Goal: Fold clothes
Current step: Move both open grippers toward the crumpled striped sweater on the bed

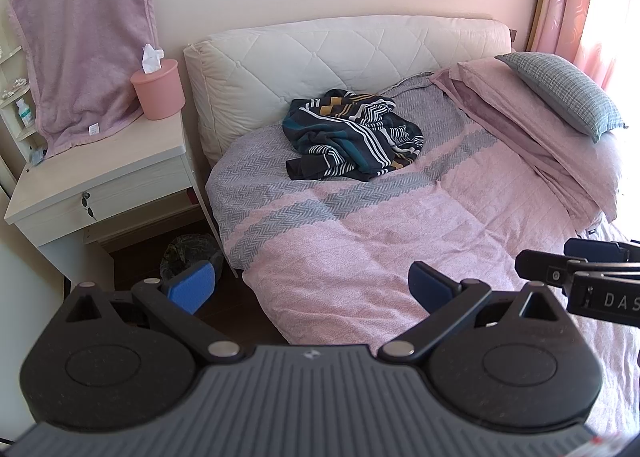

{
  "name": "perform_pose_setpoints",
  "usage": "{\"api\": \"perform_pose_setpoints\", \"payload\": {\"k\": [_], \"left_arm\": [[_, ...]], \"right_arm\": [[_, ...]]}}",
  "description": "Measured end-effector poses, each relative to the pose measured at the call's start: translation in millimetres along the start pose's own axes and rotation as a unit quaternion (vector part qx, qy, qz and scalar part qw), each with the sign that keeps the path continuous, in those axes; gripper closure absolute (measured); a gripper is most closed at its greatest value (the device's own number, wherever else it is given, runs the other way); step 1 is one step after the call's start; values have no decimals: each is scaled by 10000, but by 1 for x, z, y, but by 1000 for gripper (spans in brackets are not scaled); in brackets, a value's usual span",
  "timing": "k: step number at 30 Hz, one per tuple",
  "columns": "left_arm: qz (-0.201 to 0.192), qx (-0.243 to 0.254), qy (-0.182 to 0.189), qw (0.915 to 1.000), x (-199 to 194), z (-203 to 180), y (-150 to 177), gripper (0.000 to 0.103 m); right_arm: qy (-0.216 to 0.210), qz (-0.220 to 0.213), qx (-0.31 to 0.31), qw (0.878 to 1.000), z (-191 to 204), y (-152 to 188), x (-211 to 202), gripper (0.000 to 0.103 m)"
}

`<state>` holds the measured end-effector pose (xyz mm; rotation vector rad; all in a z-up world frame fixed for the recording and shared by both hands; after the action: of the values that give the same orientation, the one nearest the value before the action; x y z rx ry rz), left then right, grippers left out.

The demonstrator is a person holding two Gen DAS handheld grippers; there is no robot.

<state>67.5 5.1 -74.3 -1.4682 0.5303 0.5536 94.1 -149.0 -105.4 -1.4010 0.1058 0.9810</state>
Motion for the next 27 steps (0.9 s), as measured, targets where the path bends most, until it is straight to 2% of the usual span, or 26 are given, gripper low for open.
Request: {"api": "perform_pose_setpoints", "payload": {"k": [11,27], "left_arm": [[72,61,18,10000,8,-5,-2,1],[214,217,244,9992,35,-18,-10,1]], "right_arm": [[36,49,109,9999,-6,-3,4,35],[332,148,366,9987,-28,-9,17,35]]}}
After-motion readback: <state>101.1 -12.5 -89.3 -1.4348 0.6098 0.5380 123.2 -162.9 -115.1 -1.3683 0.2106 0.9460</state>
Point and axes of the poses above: each gripper's, at about its wrist camera, not at the fingertips, and x roughly the way its jaws point, z to its left, y to its underside, the point moved 9 cm from there along x, roughly the way its jaws point, and after that the axes turned 8 degrees about -z, right-handed, at the moved point
